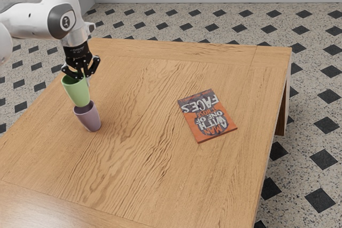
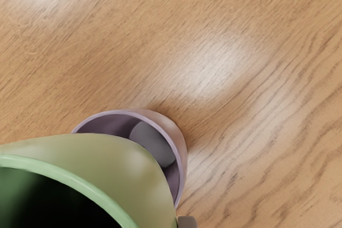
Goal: Place the right cup onto the left cup
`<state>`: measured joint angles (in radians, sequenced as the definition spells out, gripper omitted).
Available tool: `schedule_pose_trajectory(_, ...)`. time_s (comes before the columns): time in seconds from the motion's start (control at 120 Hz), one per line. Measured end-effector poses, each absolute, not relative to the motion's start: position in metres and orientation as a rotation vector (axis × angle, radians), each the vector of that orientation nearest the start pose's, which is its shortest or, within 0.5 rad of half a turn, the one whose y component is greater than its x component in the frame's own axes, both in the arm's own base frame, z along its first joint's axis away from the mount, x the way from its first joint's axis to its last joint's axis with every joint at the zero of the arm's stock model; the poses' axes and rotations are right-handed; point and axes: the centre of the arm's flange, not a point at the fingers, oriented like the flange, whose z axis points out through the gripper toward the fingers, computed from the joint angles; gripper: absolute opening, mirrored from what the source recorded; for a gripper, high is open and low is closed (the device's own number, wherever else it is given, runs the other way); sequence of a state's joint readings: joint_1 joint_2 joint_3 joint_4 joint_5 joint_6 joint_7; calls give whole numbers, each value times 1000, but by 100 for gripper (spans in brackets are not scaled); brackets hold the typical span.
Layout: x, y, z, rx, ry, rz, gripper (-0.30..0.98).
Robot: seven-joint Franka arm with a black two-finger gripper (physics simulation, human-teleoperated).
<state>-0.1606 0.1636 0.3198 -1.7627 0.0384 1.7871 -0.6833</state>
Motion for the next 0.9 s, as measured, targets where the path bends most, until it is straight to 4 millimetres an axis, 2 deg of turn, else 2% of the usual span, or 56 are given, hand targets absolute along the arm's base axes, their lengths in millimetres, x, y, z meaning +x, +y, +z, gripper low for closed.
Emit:
schedule_pose_trajectory(0.3, 588, 100, 448, -2754, -1267, 176, -10)
schedule_pose_trajectory(0.633, 589, 101, 432, -2754, -1276, 191, -10)
schedule_pose_trajectory(0.9, 587, 105, 426, -2754, -1297, 194, -10)
